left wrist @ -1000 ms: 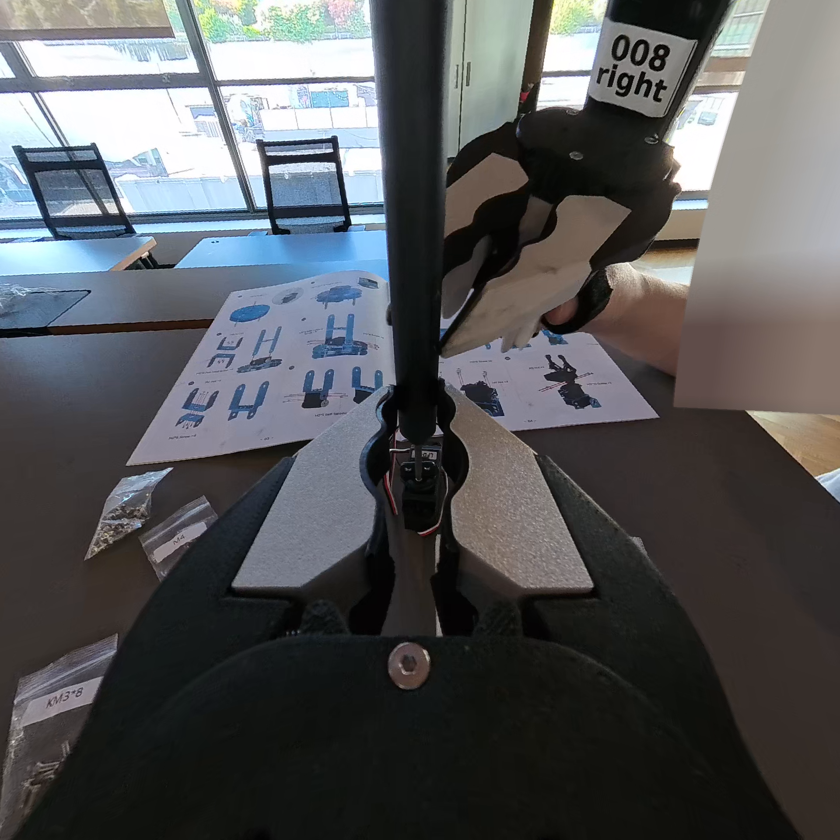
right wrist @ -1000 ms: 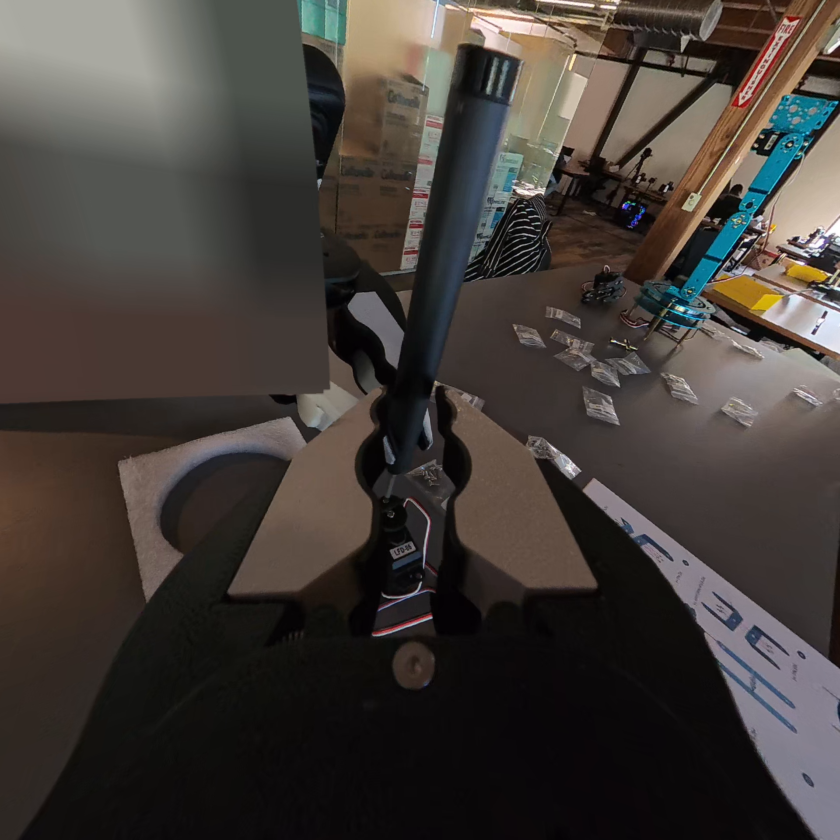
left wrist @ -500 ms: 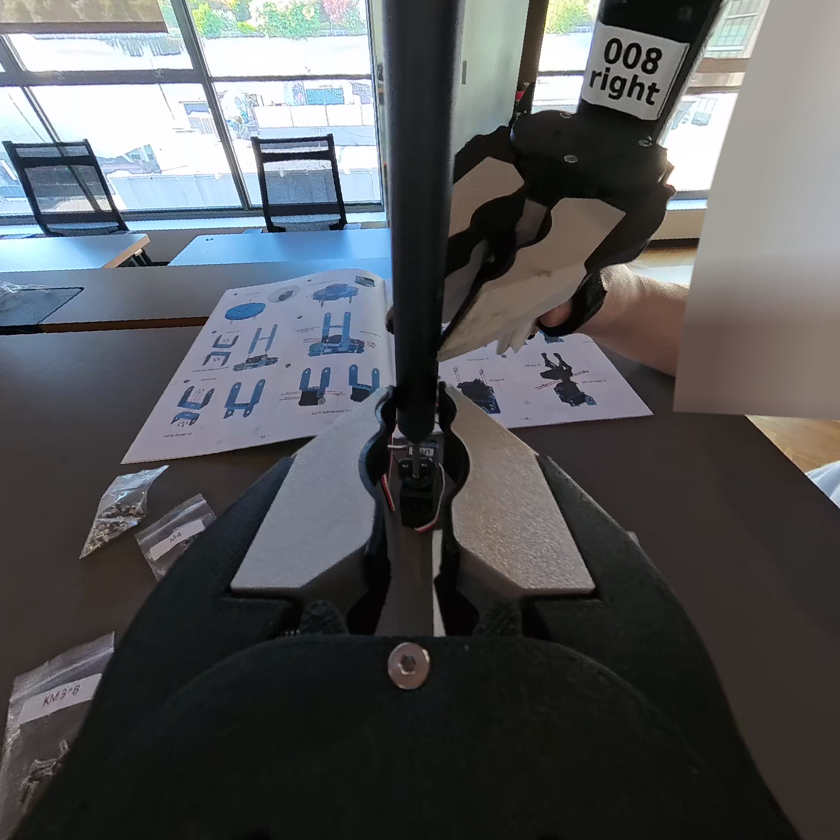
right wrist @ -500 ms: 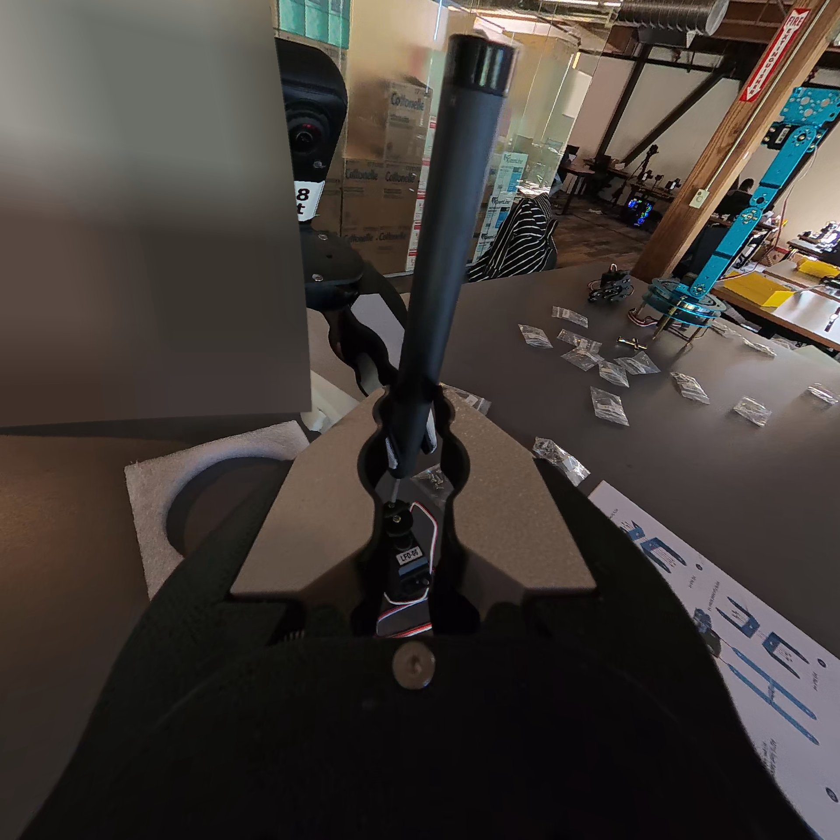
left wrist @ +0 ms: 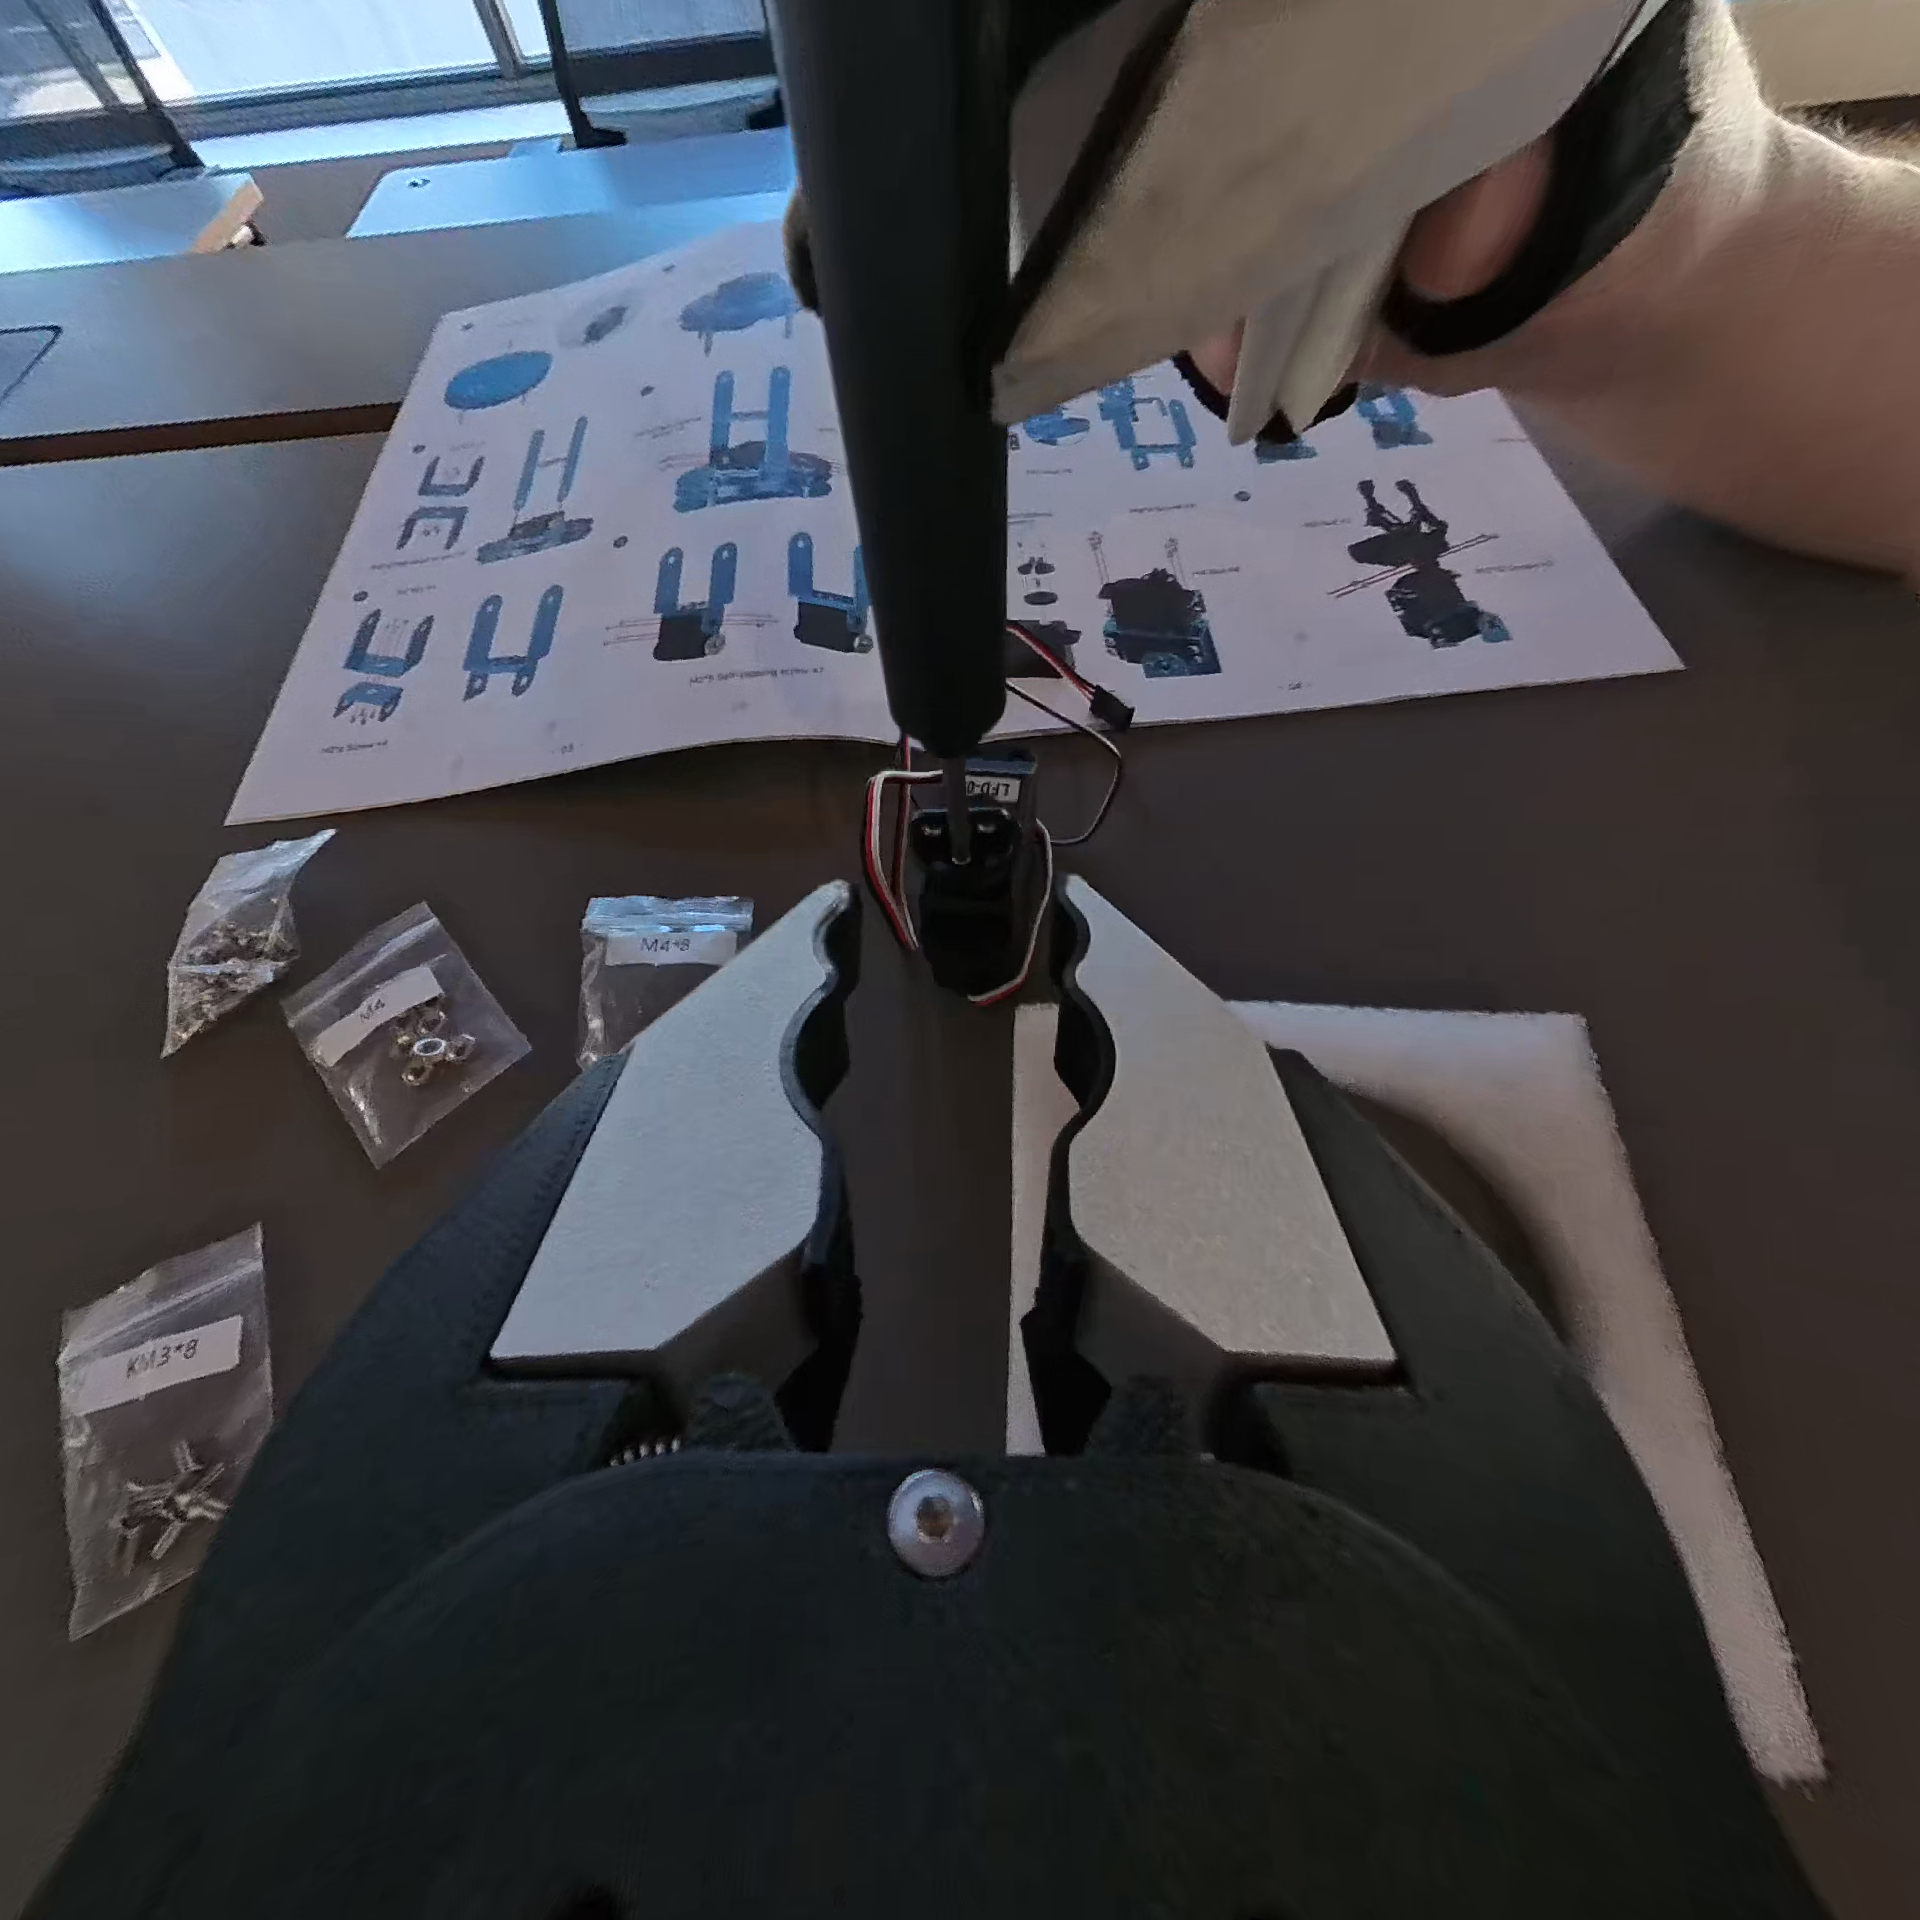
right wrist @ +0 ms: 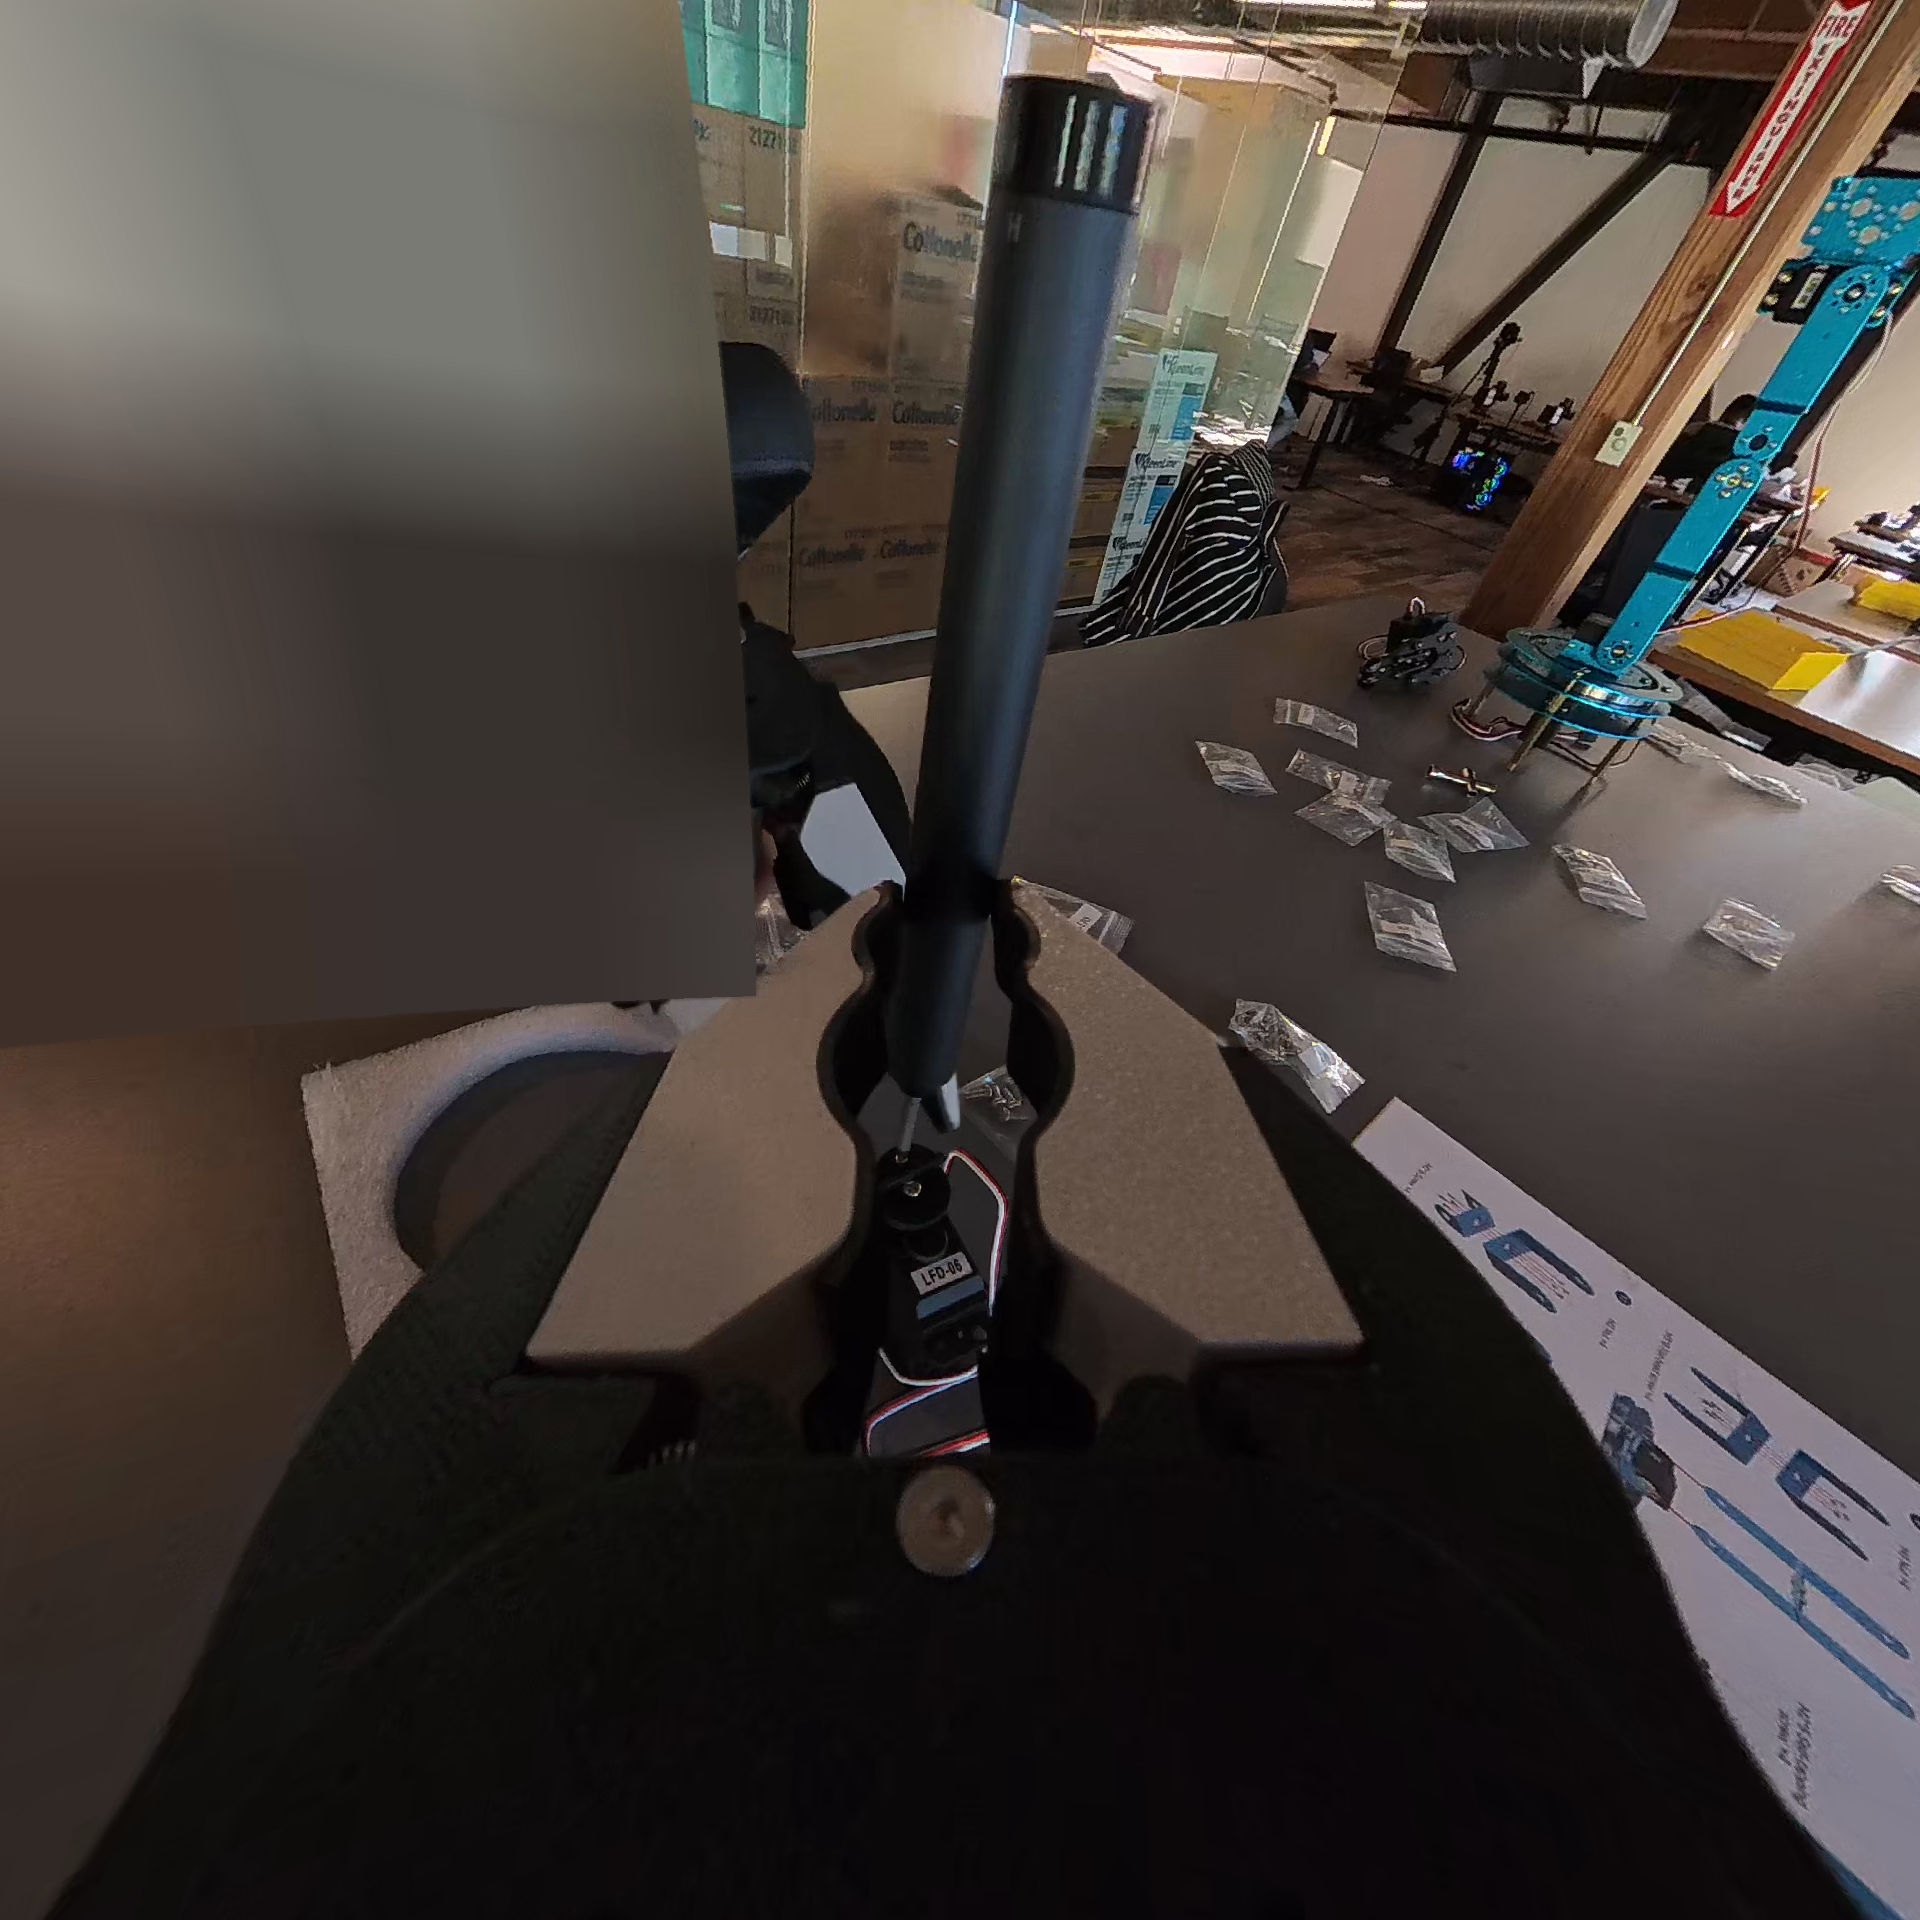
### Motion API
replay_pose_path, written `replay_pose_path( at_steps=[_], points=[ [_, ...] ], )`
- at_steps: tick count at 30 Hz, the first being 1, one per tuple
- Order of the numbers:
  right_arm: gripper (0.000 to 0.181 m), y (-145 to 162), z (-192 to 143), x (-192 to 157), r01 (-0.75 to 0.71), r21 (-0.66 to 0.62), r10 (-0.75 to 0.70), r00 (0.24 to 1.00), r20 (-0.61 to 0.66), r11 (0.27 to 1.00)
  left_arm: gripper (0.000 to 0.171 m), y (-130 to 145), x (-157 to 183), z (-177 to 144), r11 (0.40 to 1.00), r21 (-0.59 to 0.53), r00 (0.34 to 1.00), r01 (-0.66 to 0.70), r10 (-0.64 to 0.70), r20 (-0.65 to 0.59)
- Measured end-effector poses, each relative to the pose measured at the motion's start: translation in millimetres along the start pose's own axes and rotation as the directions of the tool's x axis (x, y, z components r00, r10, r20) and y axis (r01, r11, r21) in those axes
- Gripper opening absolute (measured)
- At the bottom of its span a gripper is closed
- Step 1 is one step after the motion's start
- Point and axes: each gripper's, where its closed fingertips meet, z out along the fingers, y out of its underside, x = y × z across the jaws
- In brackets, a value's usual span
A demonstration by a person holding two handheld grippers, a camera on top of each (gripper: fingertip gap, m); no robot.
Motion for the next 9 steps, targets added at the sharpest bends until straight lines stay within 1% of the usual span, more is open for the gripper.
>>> replay_pose_path(
  at_steps=[1, 5, 9],
  points=[
    [0.015, 0.1, -0.2, 0.2, 0.001, 0.0, -0.001, 1.0, -0.001, 1.0, 0.036, -0.8, -0.3, 1.8, 1.0, 0.002, 1.0, 0.001, -0.001, 0.007],
    [0.015, 0.4, -0.7, 1.3, -0.001, -0.001, 0.001, 1.0, -0.001, 1.0, 0.032, -5.4, 6.3, 5.7, 1.0, 0.025, 0.999, 0.019, -0.019, -0.027],
    [0.015, 0.7, -1.1, 2.4, -0.004, -0.001, 0.004, 1.0, -0.001, 1.0, 0.031, -7.1, 3.8, 9.3, 0.998, 0.035, 0.998, 0.053, -0.053, -0.02]
  ],
)
